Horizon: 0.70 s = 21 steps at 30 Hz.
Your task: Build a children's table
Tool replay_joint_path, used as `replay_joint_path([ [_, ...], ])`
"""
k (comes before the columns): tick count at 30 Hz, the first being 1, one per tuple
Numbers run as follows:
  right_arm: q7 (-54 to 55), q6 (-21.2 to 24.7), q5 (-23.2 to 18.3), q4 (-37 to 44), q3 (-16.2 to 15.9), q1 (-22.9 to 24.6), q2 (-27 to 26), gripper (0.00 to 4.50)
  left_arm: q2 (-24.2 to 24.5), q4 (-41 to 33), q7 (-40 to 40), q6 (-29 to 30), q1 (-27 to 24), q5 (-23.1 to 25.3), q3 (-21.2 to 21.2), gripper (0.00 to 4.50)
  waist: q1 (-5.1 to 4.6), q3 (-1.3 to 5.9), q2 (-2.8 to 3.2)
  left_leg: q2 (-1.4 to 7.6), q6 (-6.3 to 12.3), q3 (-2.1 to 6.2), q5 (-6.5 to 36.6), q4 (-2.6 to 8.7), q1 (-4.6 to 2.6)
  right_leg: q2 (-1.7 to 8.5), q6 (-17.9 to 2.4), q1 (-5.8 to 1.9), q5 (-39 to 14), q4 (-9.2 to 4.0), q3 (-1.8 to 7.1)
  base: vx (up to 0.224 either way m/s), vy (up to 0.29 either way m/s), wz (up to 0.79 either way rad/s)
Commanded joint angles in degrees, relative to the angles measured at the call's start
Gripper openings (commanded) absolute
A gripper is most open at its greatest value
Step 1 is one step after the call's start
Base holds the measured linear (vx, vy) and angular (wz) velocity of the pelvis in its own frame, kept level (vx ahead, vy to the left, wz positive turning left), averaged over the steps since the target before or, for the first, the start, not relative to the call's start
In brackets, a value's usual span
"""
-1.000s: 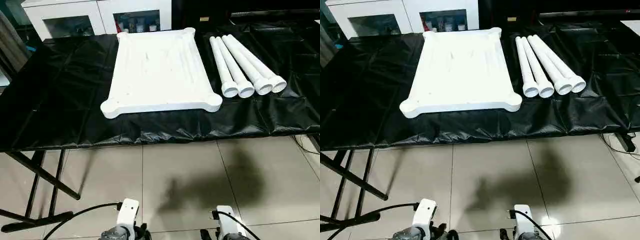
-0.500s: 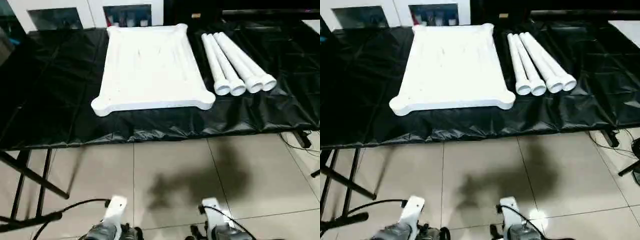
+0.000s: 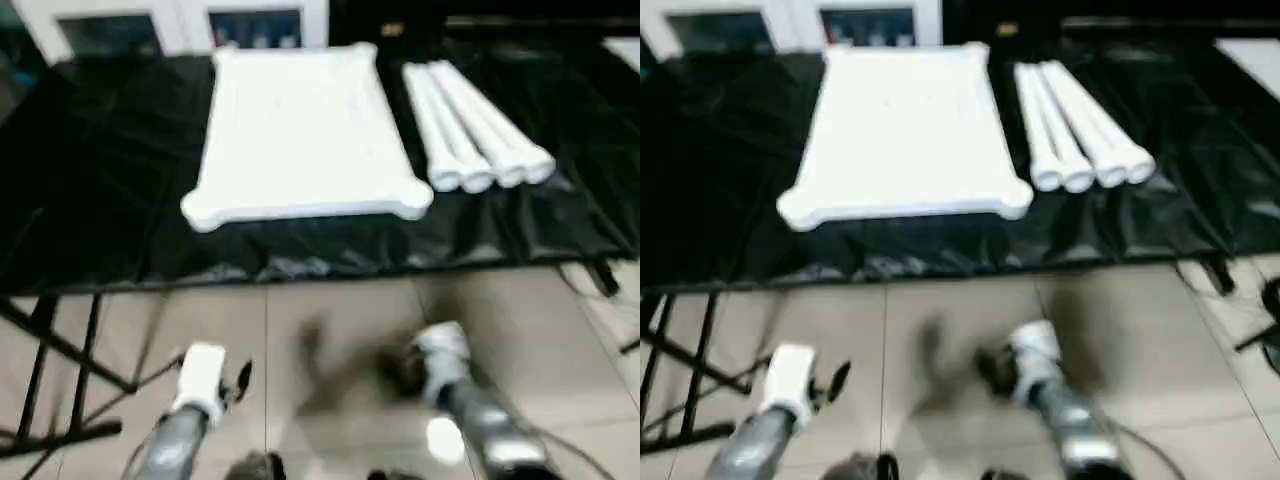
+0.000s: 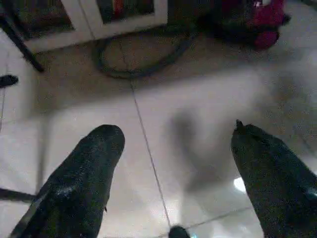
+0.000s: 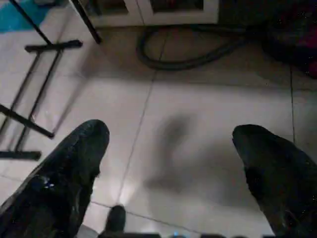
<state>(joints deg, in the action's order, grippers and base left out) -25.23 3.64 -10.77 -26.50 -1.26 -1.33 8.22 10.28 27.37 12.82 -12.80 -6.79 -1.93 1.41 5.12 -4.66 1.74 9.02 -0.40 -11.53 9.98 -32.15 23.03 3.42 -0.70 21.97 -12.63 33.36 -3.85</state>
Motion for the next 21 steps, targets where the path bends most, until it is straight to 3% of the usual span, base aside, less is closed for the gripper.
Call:
replay_joint_path([
  [1,-0.7,3.4,-2.6,9.0,0.1,3.0,1.1,4.5,0.9,-8.7,-0.1,0.5,-2.5,-1.1,-0.2,3.98,0.23,2.18,-0.05,7.01,6.66,2.89,15.0,4.64,-1.6,6.52,-11.2,-1.57,-3.6,-3.69,3.88,0.0,0.0,0.0],
  [2,-1.0,4.5,-3.5,12.5,0.2,4.5,1.5,4.5,0.9,-12.2,-0.6,1.4,-3.8,-1.7,-0.6,3.98,0.2,2.11,0.23,6.86,5.72,2.87,16.5,4.83,-1.77,6.21,-11.0,-1.49,-5.7,-3.81,3.81,0.0,0.0,0.0],
  [3,-1.6,6.1,-5.7,20.9,0.5,7.9,2.4,4.5,0.6,-21.1,-2.5,4.1,-6.3,-1.6,-1.6,3.98,0.16,1.97,-0.05,6.56,4.29,2.66,19.0,4.8,-1.94,6.17,-10.5,-1.24,-9.7,-4.37,3.95,0.0,0.0,0.0],
  [4,-1.9,6.4,-6.6,22.8,0.7,8.6,2.5,4.5,0.5,-23.2,-2.9,4.9,-6.8,-1.4,-1.7,3.98,0.38,1.6,-0.04,6.72,2.74,2.86,20.8,5.22,-1.87,6.29,-9.3,-1.31,-13.9,-4.74,4.11,0.0,0.0,0.0],
  [5,-3.1,8.3,-12.1,29.5,1.5,10.9,2.4,4.5,0.2,-29.7,-4.0,7.6,-8.3,-0.7,-2.0,3.98,0.34,1.56,-0.17,6.5,2.27,2.79,21.4,5.17,-1.98,6.19,-8.7,-1.04,-15.8,-4.98,4.11,0.0,0.0,0.0],
  [7,-3.5,11.7,-17.1,36.2,2.2,12.7,3.0,4.5,-0.2,-36.0,-5.0,11.1,-9.1,0.6,-2.1,3.98,0.19,1.56,-0.23,6.26,1.88,3.03,20.5,5.29,-1.91,5.93,-6.8,-1.12,-16.8,-5.14,4.13,0.0,0.0,0.0],
  [10,0.7,16.9,-18.6,45.4,3.6,12.6,3.4,4.5,-0.9,-44.9,-5.7,16.8,-8.8,-0.6,-1.6,3.98,0.15,1.6,-0.38,6.02,0.97,3.09,19.2,5.25,-1.92,5.74,-5.8,-0.95,-17.2,-5.11,4.07,0.0,0.0,0.0],
  [11,0.9,17.3,-18.7,46.0,3.8,12.4,3.5,4.5,-1.0,-45.4,-5.8,17.2,-8.6,-0.6,-1.5,3.98,0.05,1.33,-0.75,5.65,-0.08,3.03,22.3,5.28,-2.26,5.81,-4.6,-1.01,-22.3,-5.38,4.07,0.0,0.0,0.0],
  [12,1.9,19.3,-19.4,49.0,4.7,11.6,4.1,4.5,-1.5,-47.9,-6.7,19.3,-7.6,-0.3,-0.8,3.98,-0.17,0.92,-1.39,5.24,-1.18,3.15,28.1,5.24,-3.03,5.84,-2.6,-1.2,-32.1,-5.97,3.83,0.0,0.0,0.0],
  [13,5.2,20.1,-18.0,49.0,6.2,9.7,3.4,4.5,-1.8,-48.7,-7.5,21.8,-5.6,0.1,-0.6,3.98,-0.4,0.8,-1.25,4.67,-2.06,3.1,32.4,4.77,-4.15,5.39,-0.6,-1.05,-40.4,-7.19,3.19,0.0,0.0,0.0],
  [14,5.8,20.1,-17.6,48.9,6.5,9.3,3.3,4.5,-1.9,-48.7,-7.5,22.2,-5.1,0.1,-0.5,3.98,-0.66,0.51,-1.11,4.16,-2.4,3.0,35.0,4.39,-5.11,4.88,0.0,-0.69,-44.2,-7.88,2.62,0.0,0.0,0.0],
  [15,8.3,20.6,-17.1,49.2,7.5,7.8,3.3,4.5,-2.2,-49.0,-7.7,24.1,-3.5,-0.1,-0.3,3.98,-1.49,0.08,-1.13,3.3,-2.98,3.09,39.8,3.42,-6.97,3.61,1.7,-1.09,-48.2,-9.27,0.46,0.0,0.0,0.0],
  [16,8.4,20.6,-17.2,49.1,7.5,7.7,3.3,4.5,-2.3,-48.9,-7.7,24.2,-3.4,0.0,-0.3,3.98,-1.49,0.08,-1.13,3.3,-2.98,3.09,39.8,3.42,-6.97,3.61,1.7,-1.09,-48.2,-9.27,0.46,0.045,0.033,-0.19],
  [17,9.7,21.7,-17.6,49.0,8.1,6.6,3.7,4.5,-2.8,-48.5,-8.1,25.3,-1.9,0.7,-0.1,3.98,-2.08,0.22,-0.74,3.43,-3.24,3.55,42.6,3.96,-7.62,2.75,1.9,-2.42,-45.0,-8.98,-0.45,0.045,0.033,-0.19],
  [18,10.3,22.1,-17.3,48.9,8.1,5.7,3.8,4.5,-3.1,-47.9,-8.3,26.0,-0.7,0.9,0.0,3.98,-2.47,-0.04,-0.15,4.26,-3.69,4.3,46.7,5.3,-7.78,2.19,1.1,-3.26,-39.1,-7.68,-1.02,0.086,0.048,-0.19],
  [19,10.7,22.3,-16.9,48.8,8.0,5.1,3.9,4.5,-3.2,-47.4,-8.4,26.5,0.2,1.0,0.0,3.98,-3.29,0.68,0.41,4.92,-4.17,5.14,48.6,6.45,-8.09,2.36,-0.6,-4.29,-31.9,-6.06,-0.73,0.096,0.039,-0.17],
  [20,10.9,22.4,-15.8,48.7,7.0,3.4,3.9,4.5,-3.2,-46.2,-8.1,27.0,2.7,0.5,-0.1,3.98,-3.71,1.21,1.05,4.73,-4.13,5.43,47.8,6.57,-8.31,2.64,-1.5,-4.74,-28.3,-5.57,-0.38,0.096,0.039,-0.17],
  [21,10.9,22.4,-15.0,48.6,6.4,2.2,4.0,4.5,-3.2,-45.4,-7.9,27.4,4.5,0.2,-0.2,3.98,-4.23,1.33,0.3,4.04,-3.49,5.03,44.8,6.44,-7.94,3.27,-3.2,-5.33,-26.1,-6.23,0.23,0.091,0.02,-0.16],
])
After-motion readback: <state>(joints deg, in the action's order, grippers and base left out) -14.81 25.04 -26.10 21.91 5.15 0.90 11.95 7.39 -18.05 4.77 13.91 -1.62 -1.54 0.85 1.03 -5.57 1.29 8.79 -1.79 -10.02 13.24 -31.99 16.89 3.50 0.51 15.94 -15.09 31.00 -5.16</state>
